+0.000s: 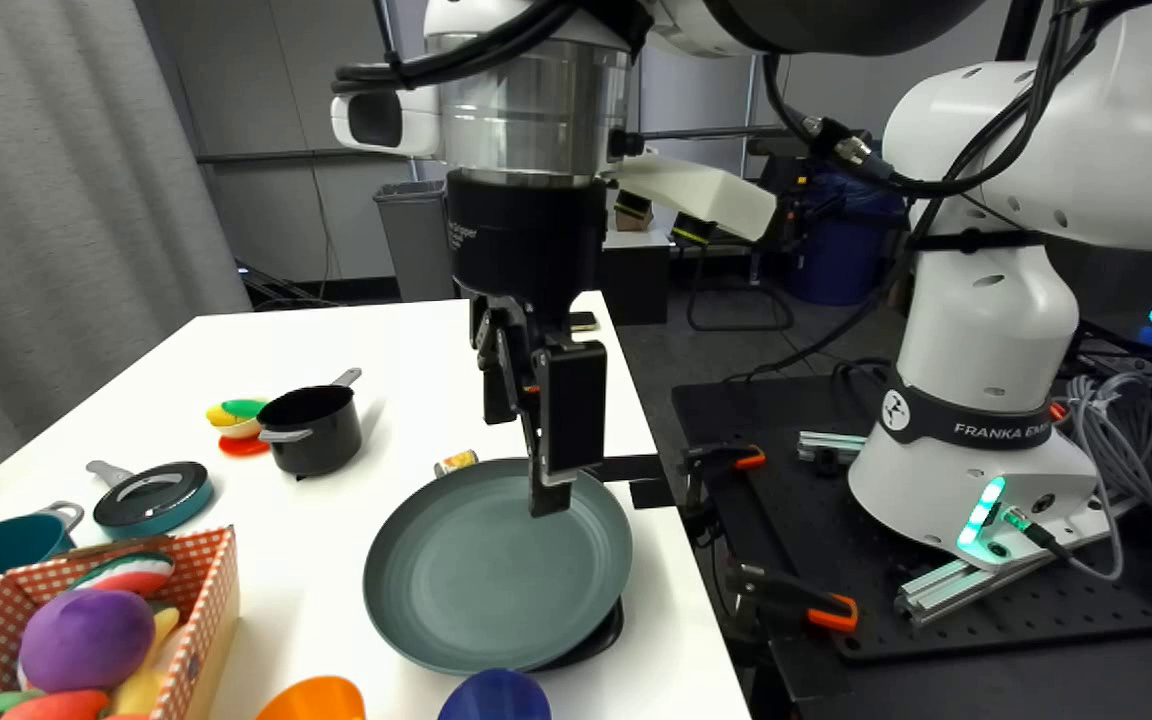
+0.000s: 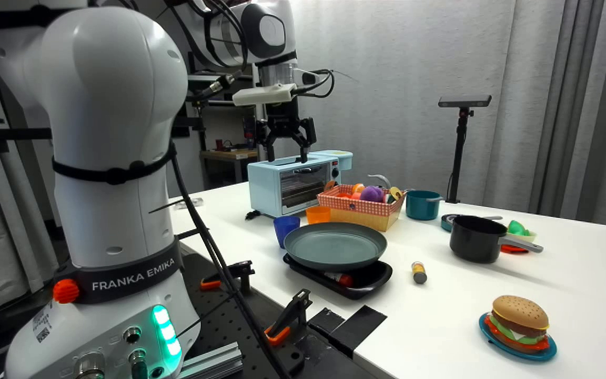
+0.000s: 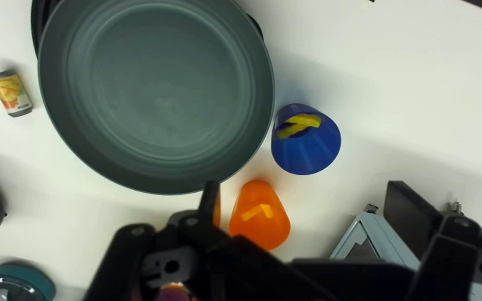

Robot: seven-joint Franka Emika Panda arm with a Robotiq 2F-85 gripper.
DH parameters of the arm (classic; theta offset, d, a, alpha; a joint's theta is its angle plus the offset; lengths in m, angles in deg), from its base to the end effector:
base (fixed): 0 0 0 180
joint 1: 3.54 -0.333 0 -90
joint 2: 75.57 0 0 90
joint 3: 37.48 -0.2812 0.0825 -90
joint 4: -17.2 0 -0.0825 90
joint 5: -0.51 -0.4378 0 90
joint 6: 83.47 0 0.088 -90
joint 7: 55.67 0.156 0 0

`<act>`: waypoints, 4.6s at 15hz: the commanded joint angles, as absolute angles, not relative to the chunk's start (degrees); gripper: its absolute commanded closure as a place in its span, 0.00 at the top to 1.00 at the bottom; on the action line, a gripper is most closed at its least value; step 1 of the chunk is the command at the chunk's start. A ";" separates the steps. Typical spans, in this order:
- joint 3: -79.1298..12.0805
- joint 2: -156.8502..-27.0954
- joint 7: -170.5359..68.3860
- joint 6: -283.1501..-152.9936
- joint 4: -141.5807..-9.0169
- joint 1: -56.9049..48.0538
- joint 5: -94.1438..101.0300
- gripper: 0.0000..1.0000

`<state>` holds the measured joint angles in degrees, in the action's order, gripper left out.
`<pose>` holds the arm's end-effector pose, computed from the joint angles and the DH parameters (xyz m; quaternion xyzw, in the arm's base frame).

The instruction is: Pour the contents in the orange cup onto the grey plate

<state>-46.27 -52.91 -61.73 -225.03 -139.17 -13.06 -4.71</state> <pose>0.4292 0.1332 0.2371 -0.9825 -0.1737 -0.0668 0.0080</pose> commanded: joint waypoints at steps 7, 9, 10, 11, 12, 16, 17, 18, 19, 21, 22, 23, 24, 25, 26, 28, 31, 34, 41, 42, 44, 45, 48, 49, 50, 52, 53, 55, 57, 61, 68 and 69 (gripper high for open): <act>-44.69 -57.31 -63.89 -225.25 -136.60 -13.31 -1.33 1.00; -44.56 -59.35 -65.44 -225.78 -135.37 -13.51 -0.62 1.00; -44.46 -60.28 -66.18 -226.04 -134.77 -13.56 -0.45 1.00; -44.27 -61.30 -67.19 -226.43 -134.12 -13.63 -0.53 1.00; -44.10 -62.32 -68.18 -226.81 -133.36 -13.65 -0.73 1.00; -43.52 -66.76 -71.99 -227.99 -129.81 -13.55 -1.71 1.00; -43.40 -67.89 -73.05 -228.38 -128.97 -13.52 -1.86 1.00; -43.30 -68.96 -74.09 -228.60 -128.15 -13.52 -2.20 1.00; -43.26 -70.02 -75.22 -228.80 -127.36 -13.59 -2.72 1.00; -43.61 -71.79 -77.17 -229.42 -126.25 -13.72 -3.77 1.00; -43.84 -72.58 -78.02 -229.48 -125.76 -13.68 -4.08 1.00; -44.07 -73.43 -78.89 -229.60 -125.31 -13.65 -4.38 1.00; -44.34 -74.30 -79.66 -229.62 -124.82 -13.61 -4.75 1.00; -44.59 -75.01 -80.48 -229.64 -124.42 -13.56 -5.12 1.00; -44.85 -75.81 -81.37 -229.67 -124.01 -13.49 -5.43 1.00; -45.37 -77.39 -83.17 -229.60 -123.03 -13.33 -6.08 1.00; -46.28 -78.90 -86.70 -228.91 -121.82 -13.00 -6.04 1.00; -46.31 -77.82 -83.78 -228.21 -123.22 -12.61 -4.49 1.00; -46.17 -79.15 -83.29 -228.10 -122.36 -12.52 -1.45 1.00; -46.28 -79.65 -83.53 -228.07 -122.00 -12.57 -1.27 1.00; -46.48 -80.88 -83.85 -227.98 -121.06 -12.58 -0.75 1.00; -46.59 -81.55 -83.95 -228.00 -120.49 -12.56 -0.47 1.00; -47.01 -83.63 -84.00 -228.05 -118.57 -12.44 0.10 1.00; -47.21 -84.37 -84.18 -228.08 -117.86 -12.38 -0.09 1.00; -47.42 -85.13 -84.27 -228.02 -117.10 -12.31 -0.24 1.00; -47.84 -86.70 -84.42 -228.03 -115.56 -12.17 -0.45 1.00; -48.05 -87.55 -84.48 -228.12 -114.74 -12.10 -0.52 1.00; -48.52 -89.12 -84.77 -228.31 -113.28 -11.87 -0.85 1.00; -48.96 -90.83 -85.41 -228.48 -111.79 -11.56 -1.04 1.00; -49.70 -93.95 -86.38 -228.93 -109.32 -10.69 -1.44 1.00; -50.95 -98.13 -85.79 -229.27 -106.98 -9.62 -1.43 1.00; -51.15 -98.58 -85.67 -229.36 -106.90 -9.51 -1.58 1.00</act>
<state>-49.49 -96.41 -84.98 -228.31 -108.41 -11.17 -1.02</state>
